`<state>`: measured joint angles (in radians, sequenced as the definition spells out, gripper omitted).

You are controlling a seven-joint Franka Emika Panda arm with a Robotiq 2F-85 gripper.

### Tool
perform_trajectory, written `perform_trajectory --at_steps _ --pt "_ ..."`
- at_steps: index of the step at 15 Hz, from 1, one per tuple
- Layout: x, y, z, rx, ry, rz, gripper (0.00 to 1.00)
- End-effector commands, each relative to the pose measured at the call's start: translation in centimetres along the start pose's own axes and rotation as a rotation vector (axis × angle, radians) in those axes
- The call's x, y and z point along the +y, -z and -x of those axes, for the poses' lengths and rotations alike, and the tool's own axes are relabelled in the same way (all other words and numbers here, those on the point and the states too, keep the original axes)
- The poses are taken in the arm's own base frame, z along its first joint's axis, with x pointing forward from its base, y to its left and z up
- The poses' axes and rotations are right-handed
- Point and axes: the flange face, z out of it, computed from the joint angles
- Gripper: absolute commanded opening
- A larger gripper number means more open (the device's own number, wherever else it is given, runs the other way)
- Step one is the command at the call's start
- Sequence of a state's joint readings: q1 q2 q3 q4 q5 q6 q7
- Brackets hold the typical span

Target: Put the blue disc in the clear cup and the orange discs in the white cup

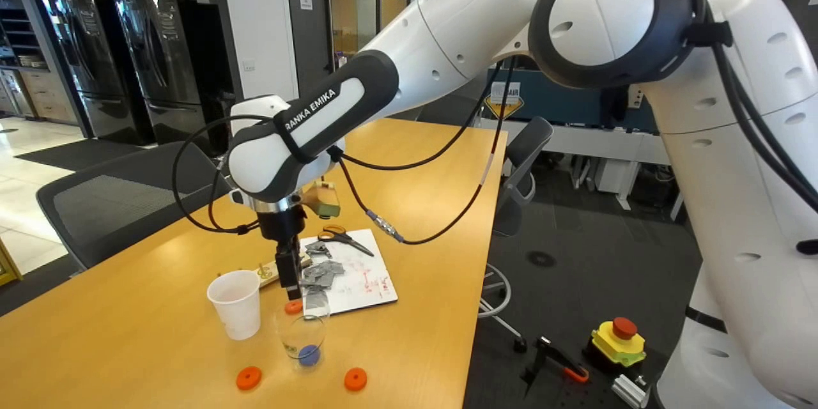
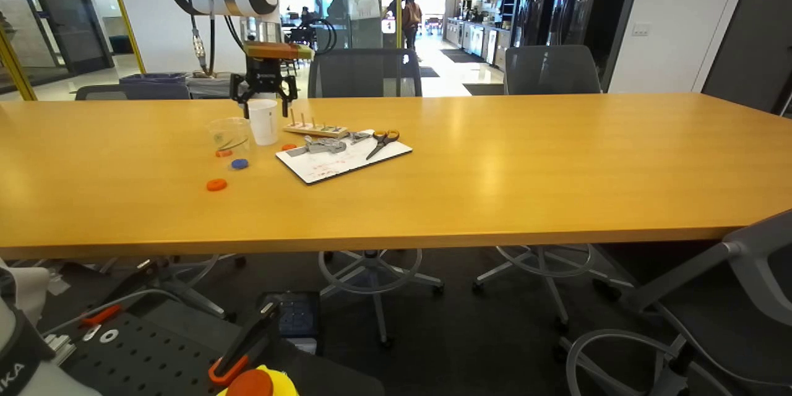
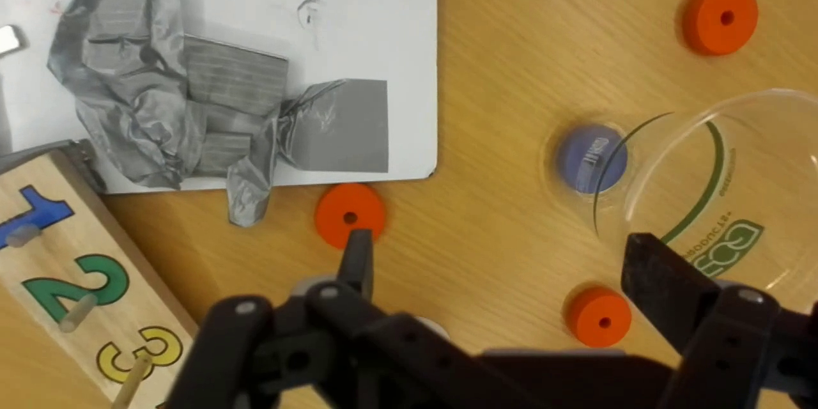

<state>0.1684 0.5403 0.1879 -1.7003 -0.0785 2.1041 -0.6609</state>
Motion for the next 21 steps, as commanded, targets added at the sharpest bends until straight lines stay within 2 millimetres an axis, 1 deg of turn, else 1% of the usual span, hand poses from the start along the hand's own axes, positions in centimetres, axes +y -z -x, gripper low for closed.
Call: perform_trajectory --at_steps 1,4,9,15,21 --pt "0.9 -0.6 -0.7 0.043 0.024 0.019 1.0" --pt "1.3 -1.7 -0.9 0.051 0.021 0.024 1.0" --pt "1.9 -2.6 -0.6 0.058 0.016 0.027 1.0" --pt "3.2 -5.0 -0.2 0.051 0.006 0.009 1.0" --pt "3.9 -6.9 -0.6 0.066 0.008 0.008 1.0"
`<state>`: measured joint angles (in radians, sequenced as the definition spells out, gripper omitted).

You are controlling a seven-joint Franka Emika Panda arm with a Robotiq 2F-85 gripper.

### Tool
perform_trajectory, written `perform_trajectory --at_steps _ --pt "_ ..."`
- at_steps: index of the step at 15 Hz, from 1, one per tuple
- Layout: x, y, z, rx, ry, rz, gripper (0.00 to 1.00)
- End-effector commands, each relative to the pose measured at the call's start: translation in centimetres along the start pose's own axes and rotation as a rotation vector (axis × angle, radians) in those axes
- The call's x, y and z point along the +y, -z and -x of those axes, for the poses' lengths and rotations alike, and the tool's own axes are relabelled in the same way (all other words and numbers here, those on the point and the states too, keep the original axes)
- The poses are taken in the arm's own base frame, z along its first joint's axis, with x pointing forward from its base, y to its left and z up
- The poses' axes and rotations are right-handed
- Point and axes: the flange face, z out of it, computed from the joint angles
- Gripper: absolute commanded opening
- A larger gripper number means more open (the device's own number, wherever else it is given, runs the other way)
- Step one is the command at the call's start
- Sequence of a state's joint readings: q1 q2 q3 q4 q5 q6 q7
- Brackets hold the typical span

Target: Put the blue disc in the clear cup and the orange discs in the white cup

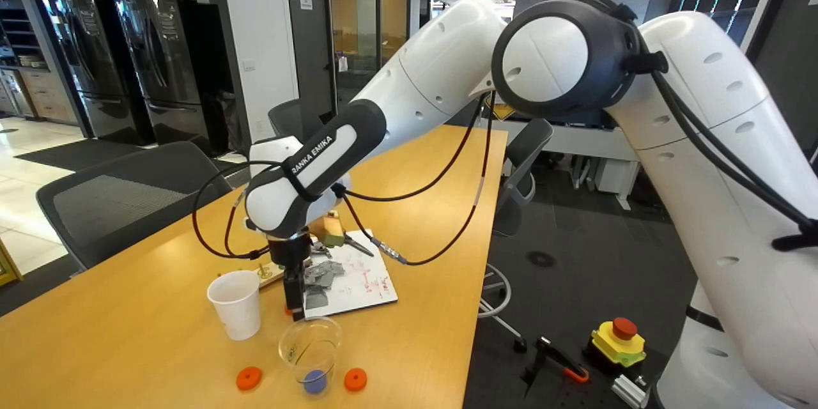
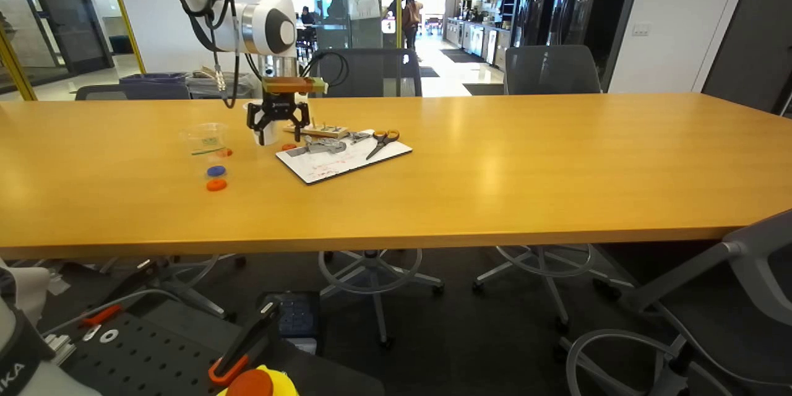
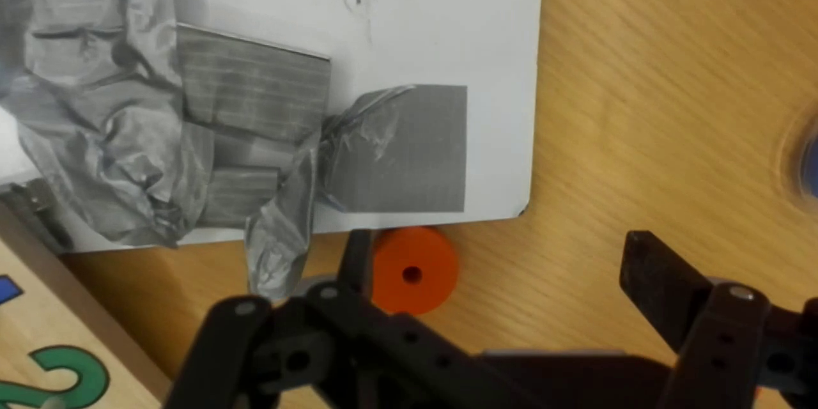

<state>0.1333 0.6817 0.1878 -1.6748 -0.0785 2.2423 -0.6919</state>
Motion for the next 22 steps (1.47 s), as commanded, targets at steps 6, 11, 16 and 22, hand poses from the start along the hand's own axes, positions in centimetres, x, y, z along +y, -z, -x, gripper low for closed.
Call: perform_trajectory --at_steps 6,11,16,22 --pt "1.0 -0.7 -0.8 0.041 0.021 0.048 1.0" --pt "1.2 -0.6 -0.9 0.043 0.032 0.074 1.0" --pt "1.2 -1.2 -0.9 0.037 0.036 0.074 1.0" --pt "1.2 -1.7 -0.9 0.036 0.037 0.076 0.92"
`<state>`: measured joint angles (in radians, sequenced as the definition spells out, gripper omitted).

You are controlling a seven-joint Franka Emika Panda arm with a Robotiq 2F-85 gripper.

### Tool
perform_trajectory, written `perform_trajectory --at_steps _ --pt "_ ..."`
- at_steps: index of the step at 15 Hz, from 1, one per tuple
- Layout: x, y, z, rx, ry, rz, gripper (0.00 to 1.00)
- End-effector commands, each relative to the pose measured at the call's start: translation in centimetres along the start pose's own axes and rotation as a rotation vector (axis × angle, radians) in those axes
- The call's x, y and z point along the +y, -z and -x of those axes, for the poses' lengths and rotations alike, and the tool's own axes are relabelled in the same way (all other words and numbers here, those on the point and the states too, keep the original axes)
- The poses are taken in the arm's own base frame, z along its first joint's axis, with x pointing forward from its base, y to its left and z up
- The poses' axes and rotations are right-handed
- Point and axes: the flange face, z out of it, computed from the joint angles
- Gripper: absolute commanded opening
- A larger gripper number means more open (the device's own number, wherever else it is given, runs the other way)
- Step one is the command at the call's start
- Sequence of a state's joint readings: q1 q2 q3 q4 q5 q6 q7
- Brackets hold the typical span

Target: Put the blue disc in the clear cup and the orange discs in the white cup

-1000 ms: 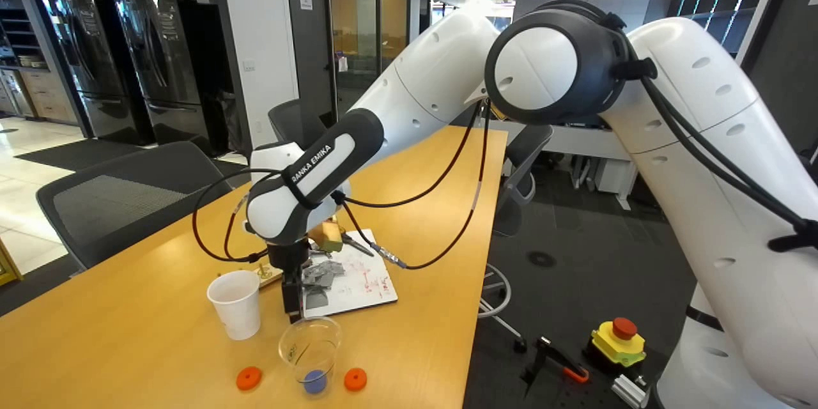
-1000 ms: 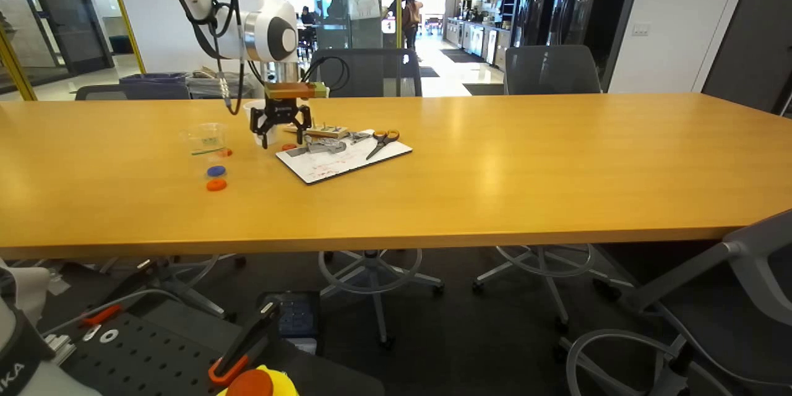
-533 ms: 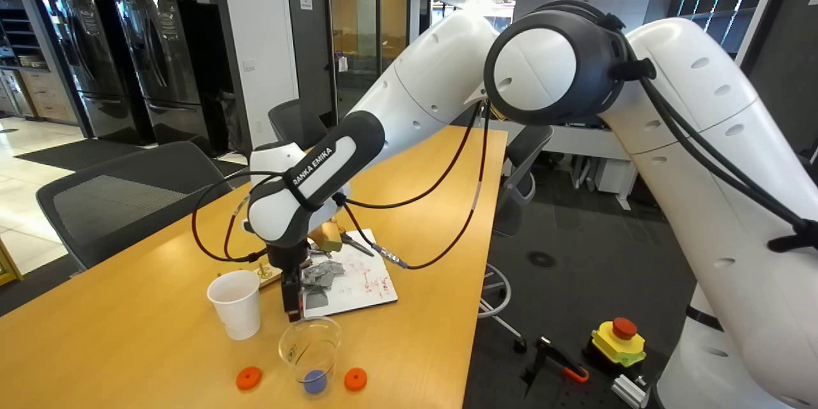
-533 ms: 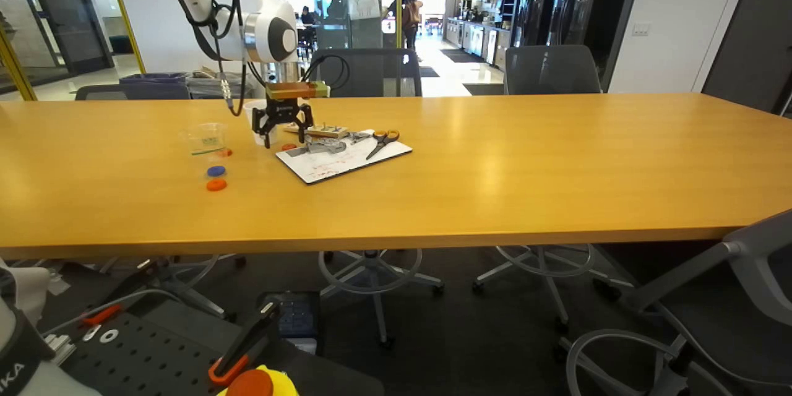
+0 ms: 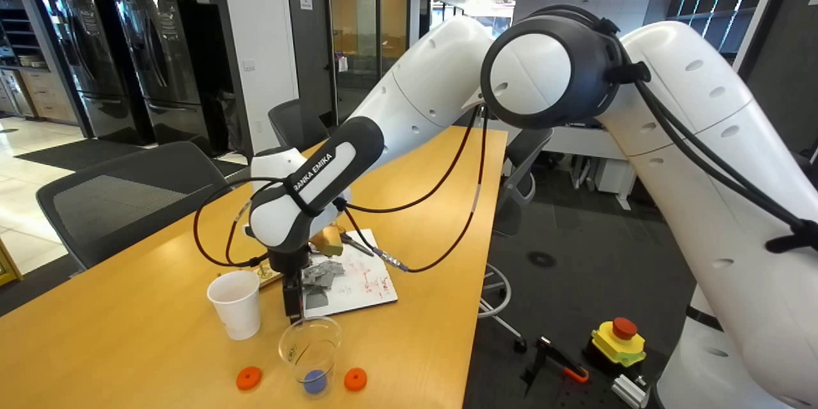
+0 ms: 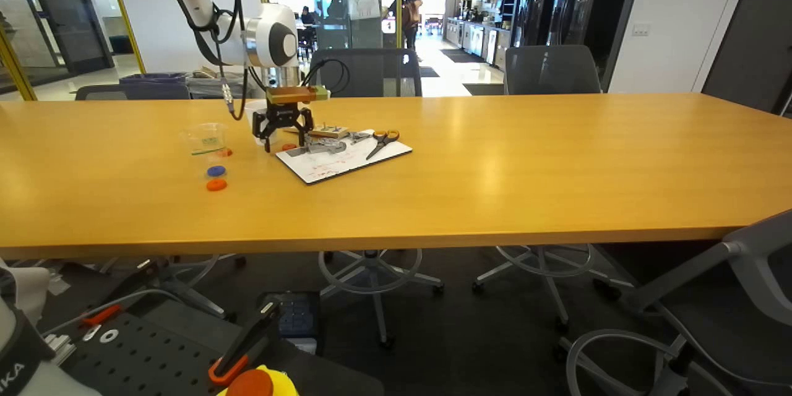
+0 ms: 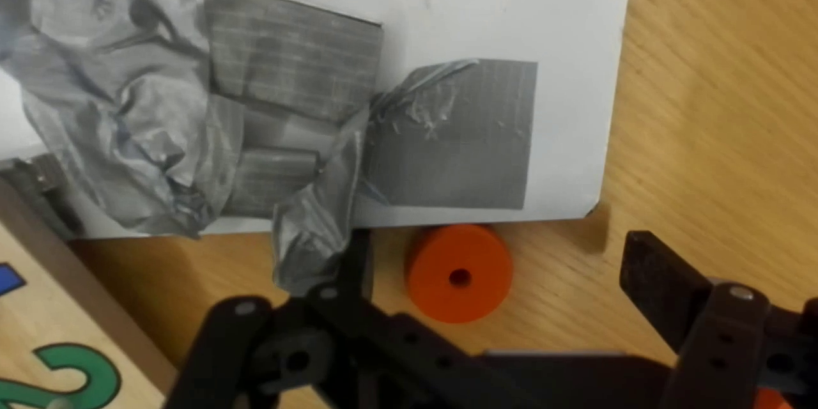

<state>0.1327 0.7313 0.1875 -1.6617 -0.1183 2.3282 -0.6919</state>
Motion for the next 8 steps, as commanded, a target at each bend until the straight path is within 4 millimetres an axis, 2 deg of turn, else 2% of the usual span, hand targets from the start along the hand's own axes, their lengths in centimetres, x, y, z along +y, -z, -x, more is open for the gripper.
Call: perform_trajectory --at_steps 1,8 --pt "0.45 0.27 -0.34 0.012 0.016 0.028 0.73" --pt "0.59 0.68 -0.37 0.014 0.032 0.061 0.2"
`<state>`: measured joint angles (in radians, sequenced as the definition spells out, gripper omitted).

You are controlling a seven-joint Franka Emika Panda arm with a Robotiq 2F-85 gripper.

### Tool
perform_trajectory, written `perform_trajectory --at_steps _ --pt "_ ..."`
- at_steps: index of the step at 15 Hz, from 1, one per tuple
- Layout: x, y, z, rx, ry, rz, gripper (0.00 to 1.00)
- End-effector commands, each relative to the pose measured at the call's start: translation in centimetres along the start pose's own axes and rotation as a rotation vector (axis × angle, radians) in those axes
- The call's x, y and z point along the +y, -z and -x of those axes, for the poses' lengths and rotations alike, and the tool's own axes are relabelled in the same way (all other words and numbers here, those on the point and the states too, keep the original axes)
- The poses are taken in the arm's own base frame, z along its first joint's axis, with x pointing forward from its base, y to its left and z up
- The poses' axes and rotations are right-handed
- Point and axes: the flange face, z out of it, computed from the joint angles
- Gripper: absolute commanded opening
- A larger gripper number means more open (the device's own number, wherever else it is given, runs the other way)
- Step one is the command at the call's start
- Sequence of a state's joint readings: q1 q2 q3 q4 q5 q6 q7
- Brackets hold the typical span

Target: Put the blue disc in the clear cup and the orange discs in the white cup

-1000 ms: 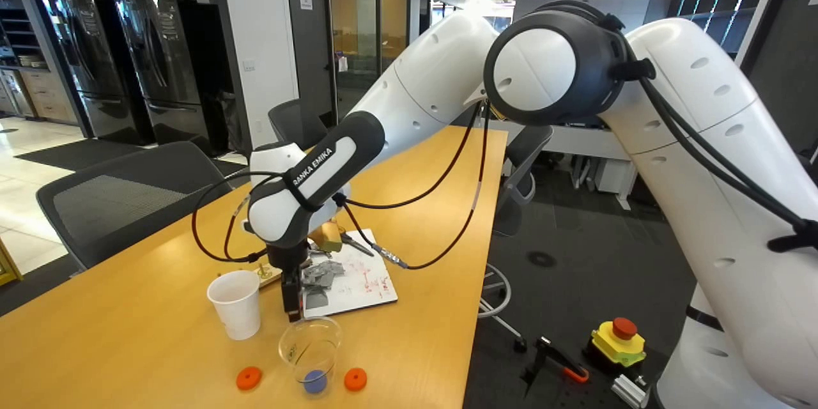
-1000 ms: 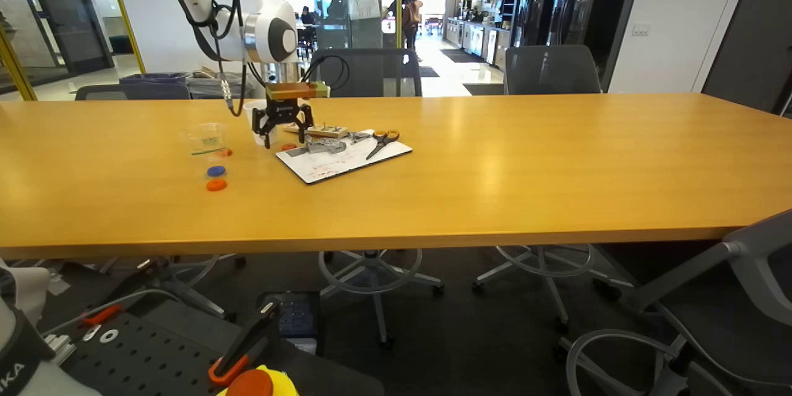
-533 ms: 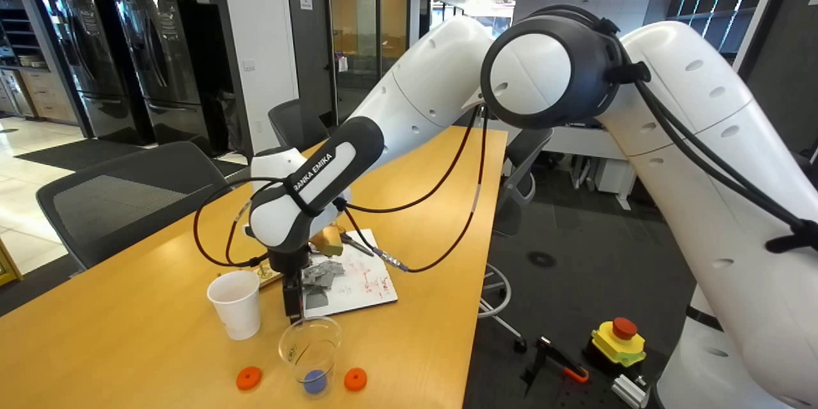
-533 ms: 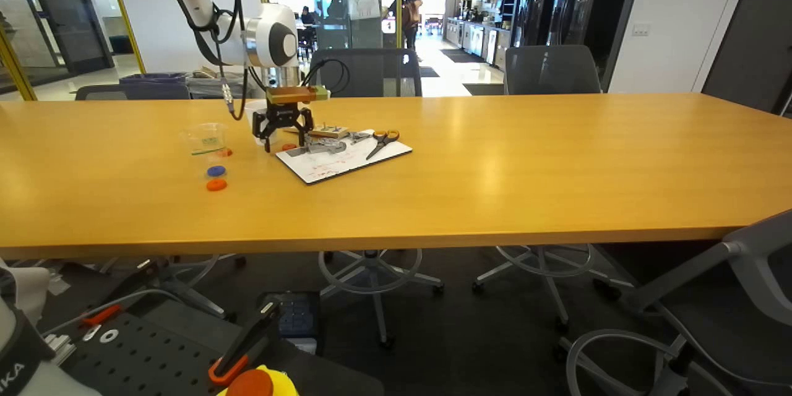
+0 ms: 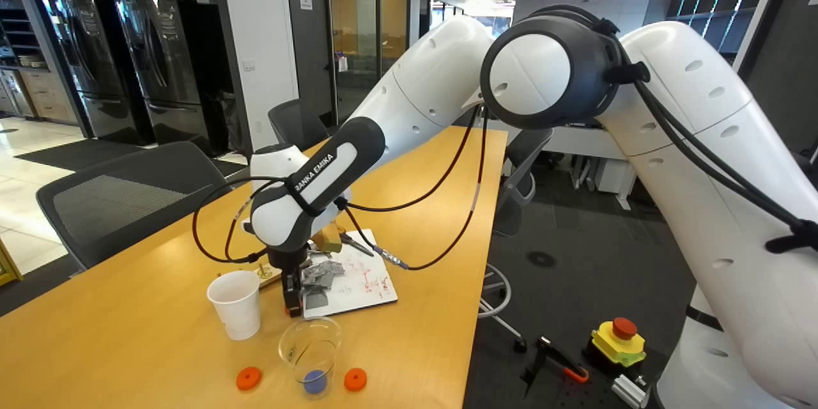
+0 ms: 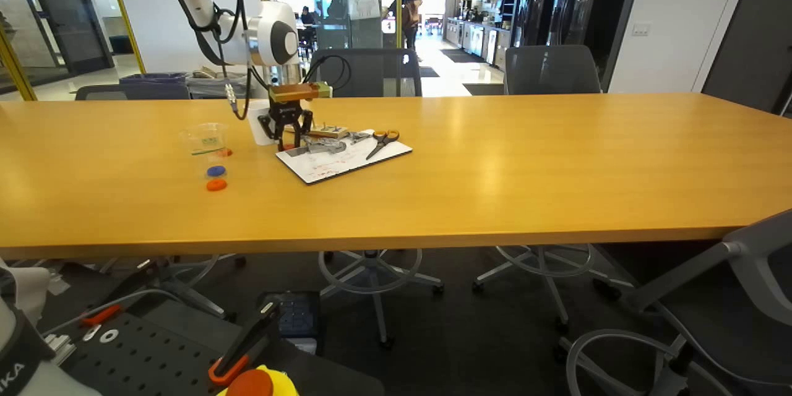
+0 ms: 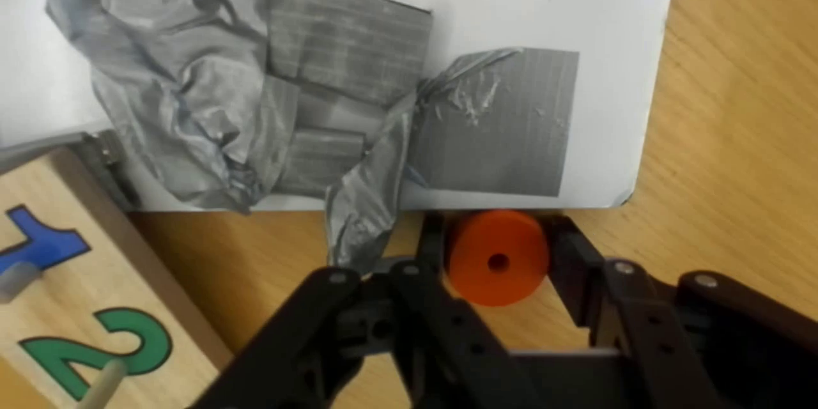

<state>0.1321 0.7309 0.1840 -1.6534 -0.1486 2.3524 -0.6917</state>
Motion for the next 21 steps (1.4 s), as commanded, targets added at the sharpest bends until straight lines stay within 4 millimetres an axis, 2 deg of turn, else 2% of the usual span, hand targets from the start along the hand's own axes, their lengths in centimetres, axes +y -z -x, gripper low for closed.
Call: perform_trajectory --at_steps 1,3,6,11,16,18,21 --pt "0.0 0.3 -0.2 0.006 0.014 0.026 0.22" --pt "-0.2 0.6 -0.2 -0.001 0.0 0.024 0.22" --pt "-0.9 2.4 -0.3 0.007 -0.039 0.046 0.22" --pt "-2.9 8.1 -1.1 0.006 -0.072 0.154 0.22" --pt "-5.9 13.6 -2.2 0.0 -0.088 0.279 0.22" --pt "-7.1 14.8 -2.7 0.0 -0.091 0.302 0.22" --pt "-8.5 15.6 -4.0 0.03 -0.089 0.306 0.22"
